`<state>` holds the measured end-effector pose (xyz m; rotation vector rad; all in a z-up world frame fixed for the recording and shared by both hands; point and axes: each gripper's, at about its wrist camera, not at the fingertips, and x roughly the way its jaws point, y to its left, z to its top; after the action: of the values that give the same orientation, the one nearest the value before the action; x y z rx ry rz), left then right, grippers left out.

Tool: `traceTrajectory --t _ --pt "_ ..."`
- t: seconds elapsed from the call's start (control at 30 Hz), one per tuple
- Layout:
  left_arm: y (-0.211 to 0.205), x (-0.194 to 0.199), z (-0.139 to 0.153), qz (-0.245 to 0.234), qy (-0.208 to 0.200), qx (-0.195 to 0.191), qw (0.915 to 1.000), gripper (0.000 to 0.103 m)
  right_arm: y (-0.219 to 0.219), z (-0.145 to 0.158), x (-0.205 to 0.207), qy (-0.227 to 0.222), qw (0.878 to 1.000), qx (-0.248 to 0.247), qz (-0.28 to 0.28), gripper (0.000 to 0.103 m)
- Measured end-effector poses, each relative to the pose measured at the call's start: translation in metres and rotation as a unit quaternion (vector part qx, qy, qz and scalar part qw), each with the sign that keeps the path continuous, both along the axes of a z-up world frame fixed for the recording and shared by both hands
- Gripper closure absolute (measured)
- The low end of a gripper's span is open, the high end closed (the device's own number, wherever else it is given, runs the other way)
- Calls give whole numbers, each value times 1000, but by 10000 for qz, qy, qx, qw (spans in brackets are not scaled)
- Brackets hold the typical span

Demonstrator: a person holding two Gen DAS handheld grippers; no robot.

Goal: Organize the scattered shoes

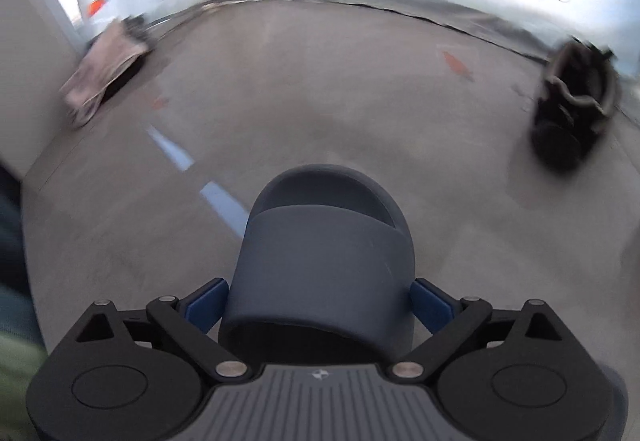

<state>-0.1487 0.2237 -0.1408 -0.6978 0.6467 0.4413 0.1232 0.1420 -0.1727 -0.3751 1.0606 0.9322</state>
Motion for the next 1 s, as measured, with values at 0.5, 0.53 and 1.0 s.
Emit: traceTrajectory --t 0.5,0.53,1.0 --pt "17 17 2 75 60 154 9998 62 -69 47 -55 286 9968 688 -299 39" --pt "18 21 2 61 65 147 9999 62 -72 45 -57 586 9958 646 -294 61" --pt "13 46 6 -179 22 170 9997 61 -109 -1 -53 2600 9654 -16 -216 81"
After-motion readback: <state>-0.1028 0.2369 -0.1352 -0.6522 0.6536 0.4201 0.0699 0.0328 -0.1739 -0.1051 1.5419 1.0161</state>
